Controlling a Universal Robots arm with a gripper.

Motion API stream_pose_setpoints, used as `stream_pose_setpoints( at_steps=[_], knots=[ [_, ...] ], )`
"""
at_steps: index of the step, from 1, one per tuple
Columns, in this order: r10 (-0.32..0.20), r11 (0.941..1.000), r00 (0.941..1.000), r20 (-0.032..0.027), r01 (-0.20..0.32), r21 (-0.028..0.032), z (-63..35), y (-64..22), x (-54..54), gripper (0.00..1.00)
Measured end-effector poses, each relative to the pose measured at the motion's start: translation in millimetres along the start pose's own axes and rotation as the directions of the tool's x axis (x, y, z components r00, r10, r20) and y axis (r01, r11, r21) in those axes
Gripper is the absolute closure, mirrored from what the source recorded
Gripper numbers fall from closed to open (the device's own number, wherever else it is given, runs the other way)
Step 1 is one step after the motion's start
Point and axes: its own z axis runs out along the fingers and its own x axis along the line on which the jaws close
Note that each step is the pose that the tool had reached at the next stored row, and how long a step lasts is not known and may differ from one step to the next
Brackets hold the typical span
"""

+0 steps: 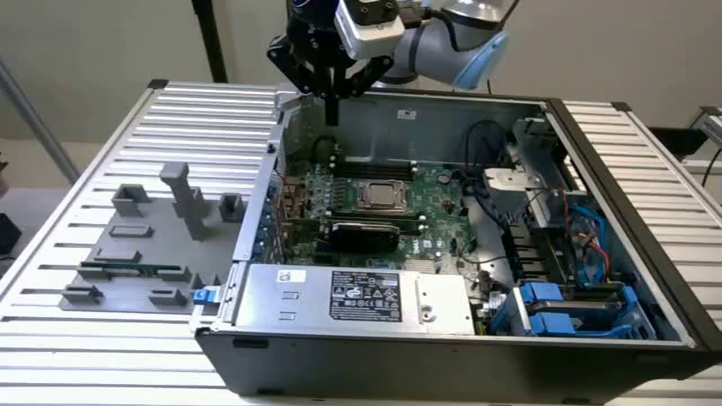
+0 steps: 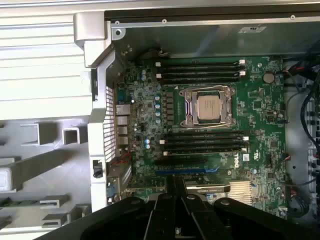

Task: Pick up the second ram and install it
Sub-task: 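Reach for the second ram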

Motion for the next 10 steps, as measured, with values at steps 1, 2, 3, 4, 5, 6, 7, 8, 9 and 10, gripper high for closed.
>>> stream_pose_setpoints(
  at_steps=[1,2,3,4,5,6,7,8,9,10],
  knots=[
    [0.000,1.0000,1.0000,0.0000,0.000,0.0000,0.0,0.0,0.0,0.89],
    [0.000,1.0000,1.0000,0.0000,0.000,0.0000,-0.1,0.0,0.0,0.89],
    [0.000,1.0000,1.0000,0.0000,0.000,0.0000,-0.2,0.0,0.0,0.89],
    [0.000,1.0000,1.0000,0.0000,0.000,0.0000,-0.3,0.0,0.0,0.89],
    [0.000,1.0000,1.0000,0.0000,0.000,0.0000,-0.3,0.0,0.0,0.89],
    [0.000,1.0000,1.0000,0.0000,0.000,0.0000,-0.3,0.0,0.0,0.89],
    [0.000,1.0000,1.0000,0.0000,0.000,0.0000,-0.4,0.0,0.0,0.89],
    [0.000,1.0000,1.0000,0.0000,0.000,0.0001,-0.4,0.0,0.0,0.89],
    [0.000,1.0000,1.0000,0.0000,0.000,0.0000,-0.5,0.0,0.0,0.89],
    [0.000,1.0000,1.0000,0.0000,0.000,0.0000,-0.5,0.0,0.0,0.89]
  ],
)
